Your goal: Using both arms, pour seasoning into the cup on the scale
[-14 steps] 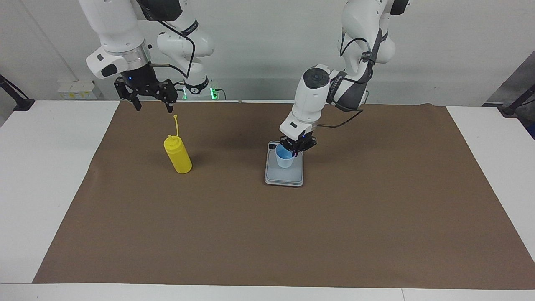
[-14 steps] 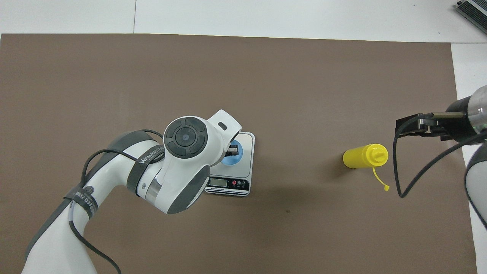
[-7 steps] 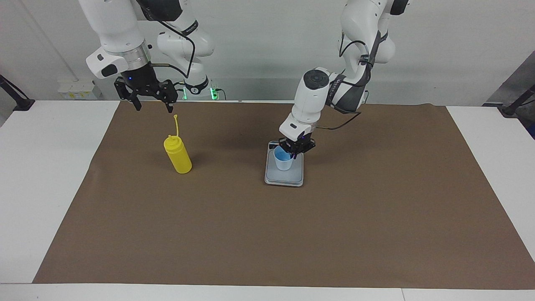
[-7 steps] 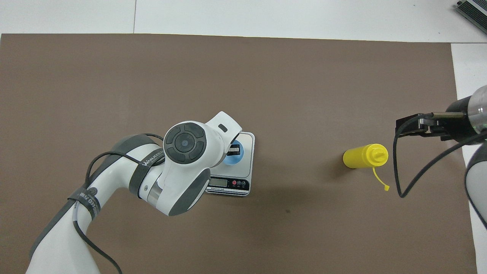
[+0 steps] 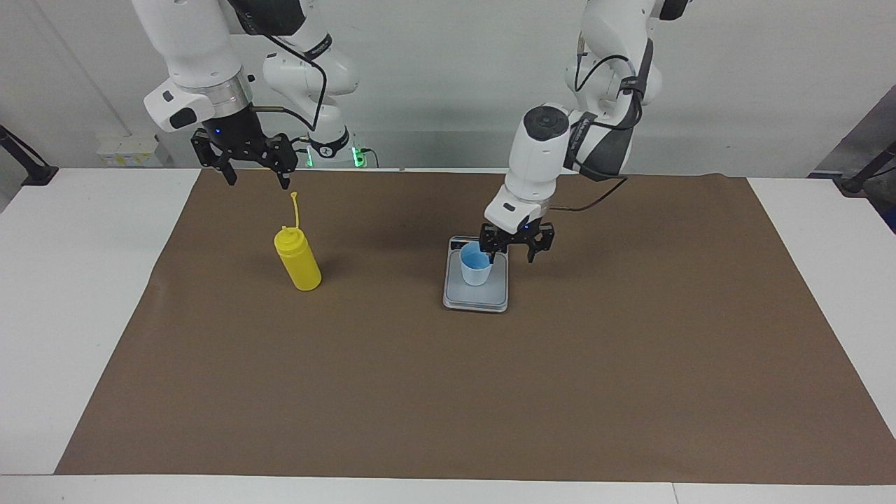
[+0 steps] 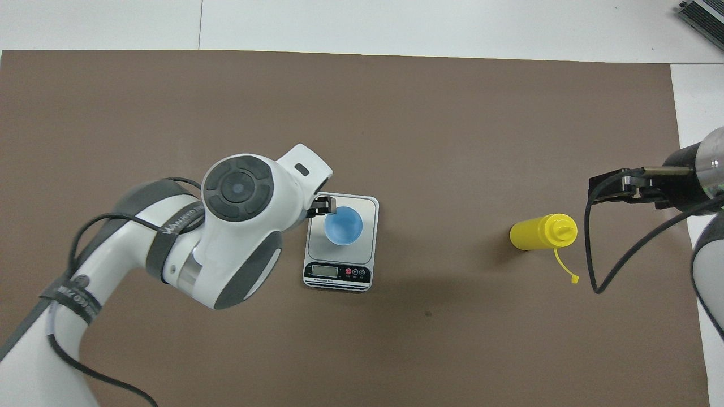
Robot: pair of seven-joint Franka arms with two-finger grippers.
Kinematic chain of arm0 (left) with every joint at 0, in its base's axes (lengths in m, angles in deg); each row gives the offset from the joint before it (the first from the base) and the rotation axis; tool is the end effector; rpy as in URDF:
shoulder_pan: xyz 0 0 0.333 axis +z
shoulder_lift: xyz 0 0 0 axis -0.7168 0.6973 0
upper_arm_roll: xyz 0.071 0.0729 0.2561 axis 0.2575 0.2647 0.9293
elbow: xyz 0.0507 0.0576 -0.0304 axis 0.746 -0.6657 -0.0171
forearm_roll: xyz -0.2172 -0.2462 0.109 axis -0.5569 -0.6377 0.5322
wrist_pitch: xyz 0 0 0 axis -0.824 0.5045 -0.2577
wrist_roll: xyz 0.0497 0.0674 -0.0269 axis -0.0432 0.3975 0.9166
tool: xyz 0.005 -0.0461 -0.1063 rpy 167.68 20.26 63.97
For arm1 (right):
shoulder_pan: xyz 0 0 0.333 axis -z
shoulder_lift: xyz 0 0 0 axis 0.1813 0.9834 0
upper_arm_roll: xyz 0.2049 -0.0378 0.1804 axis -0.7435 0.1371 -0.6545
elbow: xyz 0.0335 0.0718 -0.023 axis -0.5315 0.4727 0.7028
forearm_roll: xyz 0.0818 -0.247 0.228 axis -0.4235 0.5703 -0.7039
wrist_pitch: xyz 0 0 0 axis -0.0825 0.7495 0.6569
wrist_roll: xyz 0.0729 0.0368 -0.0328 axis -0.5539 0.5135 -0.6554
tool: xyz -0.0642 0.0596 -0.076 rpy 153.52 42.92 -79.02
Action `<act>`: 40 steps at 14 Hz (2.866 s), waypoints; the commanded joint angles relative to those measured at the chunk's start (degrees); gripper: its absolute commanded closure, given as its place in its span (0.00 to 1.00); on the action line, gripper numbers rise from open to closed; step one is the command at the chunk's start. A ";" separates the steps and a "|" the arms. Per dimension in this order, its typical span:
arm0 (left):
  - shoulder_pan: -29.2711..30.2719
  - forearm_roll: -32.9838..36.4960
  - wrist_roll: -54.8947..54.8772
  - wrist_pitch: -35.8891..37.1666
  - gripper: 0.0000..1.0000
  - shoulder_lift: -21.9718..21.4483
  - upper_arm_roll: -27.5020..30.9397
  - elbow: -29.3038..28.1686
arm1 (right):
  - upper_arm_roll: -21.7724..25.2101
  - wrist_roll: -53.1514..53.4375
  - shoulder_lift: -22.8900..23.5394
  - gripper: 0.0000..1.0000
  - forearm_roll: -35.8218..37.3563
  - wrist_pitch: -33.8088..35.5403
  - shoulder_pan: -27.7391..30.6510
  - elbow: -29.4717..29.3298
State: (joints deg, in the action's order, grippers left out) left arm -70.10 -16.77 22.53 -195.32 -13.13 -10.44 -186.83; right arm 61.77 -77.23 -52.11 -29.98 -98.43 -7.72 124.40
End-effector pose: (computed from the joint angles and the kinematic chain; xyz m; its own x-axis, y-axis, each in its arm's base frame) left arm 0.4745 -0.2924 0.4127 0.9973 -0.0046 0.0730 -0.0070 -0.9995 0.0313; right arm 0.4905 0.0332 0.5784 0.9963 -0.0862 -0.0011 -0.0862 -0.9961 0.0189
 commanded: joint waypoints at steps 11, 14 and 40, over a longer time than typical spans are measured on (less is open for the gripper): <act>24.56 -0.60 -39.21 26.32 0.00 -12.84 0.23 11.26 | -0.25 -0.99 0.18 0.00 -0.90 0.87 0.79 -0.39; 26.15 -2.72 -40.62 28.71 0.00 -12.75 0.32 13.83 | -0.25 -0.99 0.18 0.00 -0.90 0.87 0.79 -0.47; 28.35 -2.54 -39.22 30.12 0.00 -10.65 0.41 14.27 | -0.25 -0.99 0.18 0.00 -0.90 0.87 0.79 -0.47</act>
State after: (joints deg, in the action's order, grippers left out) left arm -42.33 -18.71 -17.25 -166.02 -23.16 -10.05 -172.13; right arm 61.77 -77.23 -52.11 -29.98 -98.43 -7.72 124.40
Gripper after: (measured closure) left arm 0.000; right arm 0.000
